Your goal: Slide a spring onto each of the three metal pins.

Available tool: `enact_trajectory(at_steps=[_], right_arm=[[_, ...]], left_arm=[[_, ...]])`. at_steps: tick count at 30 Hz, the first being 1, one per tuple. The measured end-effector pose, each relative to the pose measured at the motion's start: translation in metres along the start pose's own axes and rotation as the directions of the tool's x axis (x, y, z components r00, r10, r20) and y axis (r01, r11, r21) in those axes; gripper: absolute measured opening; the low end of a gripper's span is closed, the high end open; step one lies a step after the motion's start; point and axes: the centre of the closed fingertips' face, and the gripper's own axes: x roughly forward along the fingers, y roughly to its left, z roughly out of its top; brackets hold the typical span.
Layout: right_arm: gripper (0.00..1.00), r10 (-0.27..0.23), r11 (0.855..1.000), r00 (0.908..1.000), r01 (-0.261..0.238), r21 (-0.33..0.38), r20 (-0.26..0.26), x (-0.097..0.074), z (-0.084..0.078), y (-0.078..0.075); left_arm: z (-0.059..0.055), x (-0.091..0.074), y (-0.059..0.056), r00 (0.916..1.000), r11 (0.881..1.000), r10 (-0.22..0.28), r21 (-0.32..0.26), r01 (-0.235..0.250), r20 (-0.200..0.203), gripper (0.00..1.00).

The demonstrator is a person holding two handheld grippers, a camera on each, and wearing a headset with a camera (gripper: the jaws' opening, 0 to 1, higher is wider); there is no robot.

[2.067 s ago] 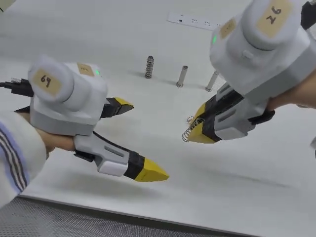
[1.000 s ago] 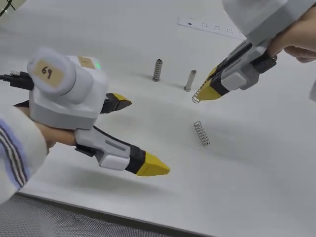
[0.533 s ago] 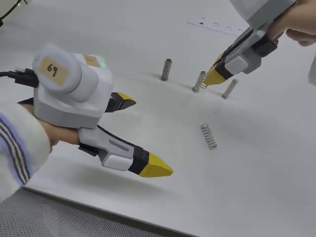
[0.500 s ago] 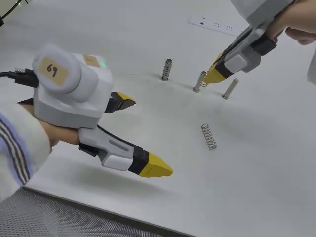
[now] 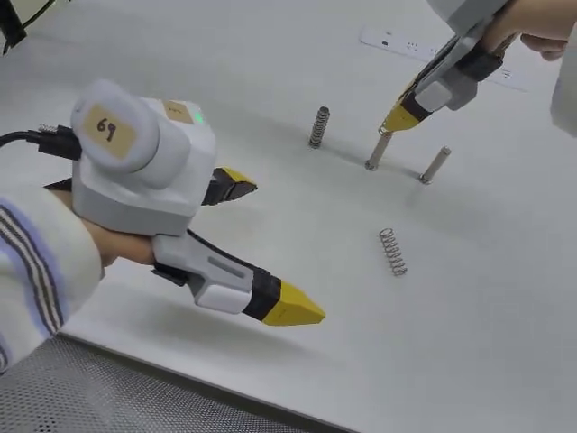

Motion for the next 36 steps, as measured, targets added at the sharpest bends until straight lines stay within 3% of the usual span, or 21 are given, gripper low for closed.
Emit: enact_trajectory(at_steps=[14, 36], right_arm=[[0.08, -0.019, 1.000, 0.9985, 0.018, -0.013, -0.051, 0.014, -0.008, -0.006], [0.08, 0.005, 1.000, 0.9942, -0.004, 0.007, -0.108, 0.048, -0.017, -0.009]], left_arm=[[-0.011, -0.008, 0.011, 0.9987, 1.000, 0.022, 0.002, -0.022, -0.046, 0.98], [0.000, -0.023, 0.024, 0.9964, 0.997, 0.080, 0.027, -0.079, -0.030, 0.96]])
